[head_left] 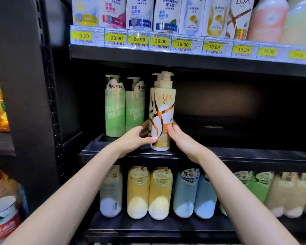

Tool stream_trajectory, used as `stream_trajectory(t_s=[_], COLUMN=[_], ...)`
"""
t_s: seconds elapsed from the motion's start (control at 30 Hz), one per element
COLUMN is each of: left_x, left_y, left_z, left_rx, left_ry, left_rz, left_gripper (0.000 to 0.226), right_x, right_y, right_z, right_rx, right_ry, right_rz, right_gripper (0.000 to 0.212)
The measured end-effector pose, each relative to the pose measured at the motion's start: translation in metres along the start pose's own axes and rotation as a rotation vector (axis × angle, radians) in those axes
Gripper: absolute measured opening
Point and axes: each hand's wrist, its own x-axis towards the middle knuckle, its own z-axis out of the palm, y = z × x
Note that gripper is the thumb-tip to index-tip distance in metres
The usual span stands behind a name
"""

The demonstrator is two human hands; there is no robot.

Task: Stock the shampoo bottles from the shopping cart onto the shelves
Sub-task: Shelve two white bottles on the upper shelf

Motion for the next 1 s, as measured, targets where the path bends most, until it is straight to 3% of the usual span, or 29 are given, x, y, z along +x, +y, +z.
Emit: stream_trajectory(t_s=[0.23,0.47,0.6,0.7,0.87,1.0], left_x=[0.004,0.015,0.013,0.001,-0.036,-0.048], left_y=[0.004,0.006,0.005,0.013,0.004,-0.005], left_z=[0.004,0.000,0.003,0.008,0.023,0.027], left_rx=[0.134,0.136,0.122,0.104,1.008,1.099], left_ry=[-0.013,0.007,0.061,0.139,0.258,0.328], left_rz=[0.008,-0.116,-0.107,-0.089,-0.188,-0.080], left_gripper=[0.055,0.069,0.065,0.044,0.050,0.050], right_x=[0.007,0.016,0.016,0.013,0.016,0.016], right_y=[-0.002,-0.008,-0.005,-0.002,0.009,0.007], right_z=[0.002,0.002,0.005,0.005,0.002,0.003], right_rx=[-0.048,-0.059,-0.025,-0.034,-0.122,-0.155], right_ry=[0.043,0.024,0.046,0.051,0.043,0.038], right_rz=[0.031,0.122,0.076,0.011,0.026,0.003], right_gripper=[0.055,0.047,0.045,0.043,0.015,0.023])
